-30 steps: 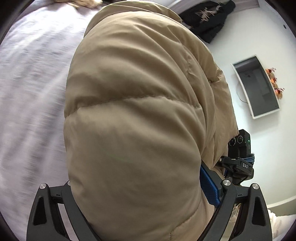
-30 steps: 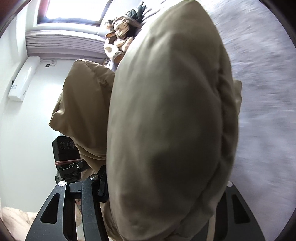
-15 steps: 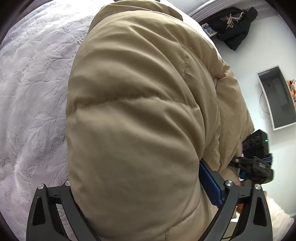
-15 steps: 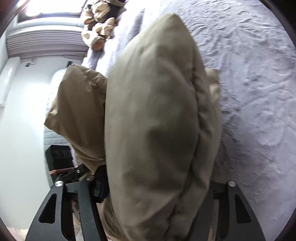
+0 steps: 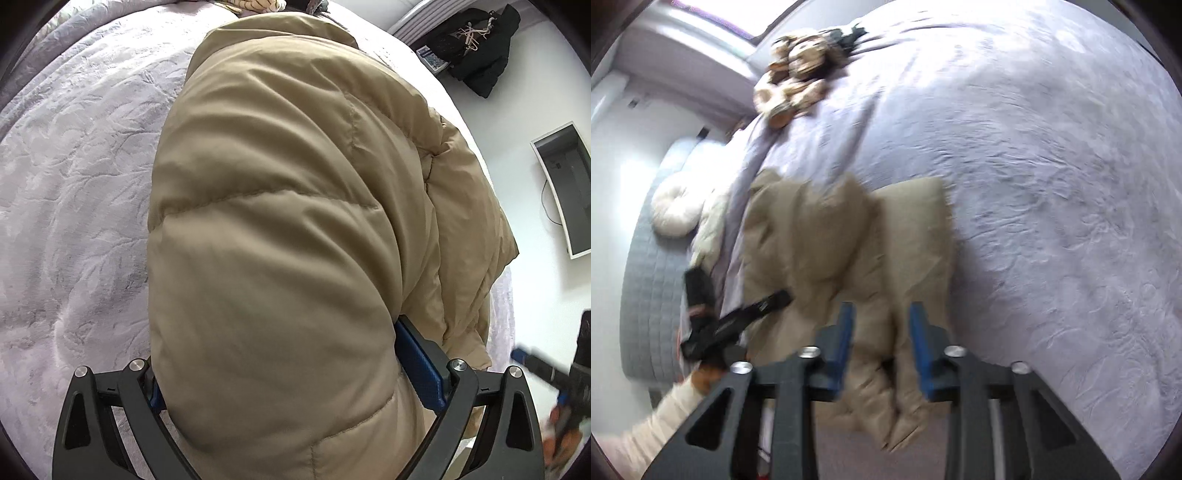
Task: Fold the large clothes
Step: 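Lower the folded coat onto the bed and press it flat with both tools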
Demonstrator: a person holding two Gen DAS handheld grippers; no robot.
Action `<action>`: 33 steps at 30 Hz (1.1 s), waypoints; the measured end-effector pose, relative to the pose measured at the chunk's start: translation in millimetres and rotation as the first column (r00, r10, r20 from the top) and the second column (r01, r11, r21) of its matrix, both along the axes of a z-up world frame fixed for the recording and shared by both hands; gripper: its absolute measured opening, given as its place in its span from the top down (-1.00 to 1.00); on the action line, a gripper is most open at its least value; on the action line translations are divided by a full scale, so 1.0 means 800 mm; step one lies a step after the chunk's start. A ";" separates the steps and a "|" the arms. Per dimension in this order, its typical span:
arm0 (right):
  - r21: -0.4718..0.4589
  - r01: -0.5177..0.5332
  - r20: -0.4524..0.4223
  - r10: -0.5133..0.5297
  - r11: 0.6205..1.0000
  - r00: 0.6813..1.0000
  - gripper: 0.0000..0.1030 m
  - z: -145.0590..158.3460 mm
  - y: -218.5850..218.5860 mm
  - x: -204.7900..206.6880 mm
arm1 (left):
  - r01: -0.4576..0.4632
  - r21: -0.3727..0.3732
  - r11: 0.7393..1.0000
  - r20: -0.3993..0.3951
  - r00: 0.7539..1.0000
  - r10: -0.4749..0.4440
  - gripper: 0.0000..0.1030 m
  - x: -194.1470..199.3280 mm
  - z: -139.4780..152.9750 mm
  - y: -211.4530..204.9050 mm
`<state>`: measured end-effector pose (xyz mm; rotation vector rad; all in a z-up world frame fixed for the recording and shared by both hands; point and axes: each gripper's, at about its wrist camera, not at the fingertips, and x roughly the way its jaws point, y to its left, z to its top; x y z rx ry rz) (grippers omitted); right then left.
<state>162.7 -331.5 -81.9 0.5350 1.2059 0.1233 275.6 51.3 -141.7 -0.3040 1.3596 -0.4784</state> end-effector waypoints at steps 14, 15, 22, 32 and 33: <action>-0.104 -0.100 -0.253 0.071 0.989 0.965 0.50 -0.123 0.071 0.019 | 0.005 0.098 0.995 0.108 0.994 -0.015 -0.92 -0.068 0.084 0.017; -0.110 -0.107 -0.255 0.076 0.988 0.964 0.51 -0.127 0.072 0.021 | 0.020 0.118 0.993 0.114 0.993 -0.034 -0.92 -0.077 0.083 0.020; -0.103 -0.074 -0.206 0.052 0.992 0.977 0.50 -0.095 0.064 0.030 | 0.099 0.195 0.976 0.105 0.987 -0.121 -0.93 -0.120 0.048 0.012; -0.268 -0.073 -0.039 0.065 0.961 0.997 0.50 -0.034 0.086 0.126 | 0.093 0.210 0.973 0.083 0.990 -0.113 -0.98 -0.117 0.025 0.011; -0.281 -0.072 -0.078 0.052 0.957 0.996 0.50 -0.051 0.085 0.134 | 0.093 0.205 0.974 0.079 0.991 -0.111 -0.99 -0.115 0.023 0.011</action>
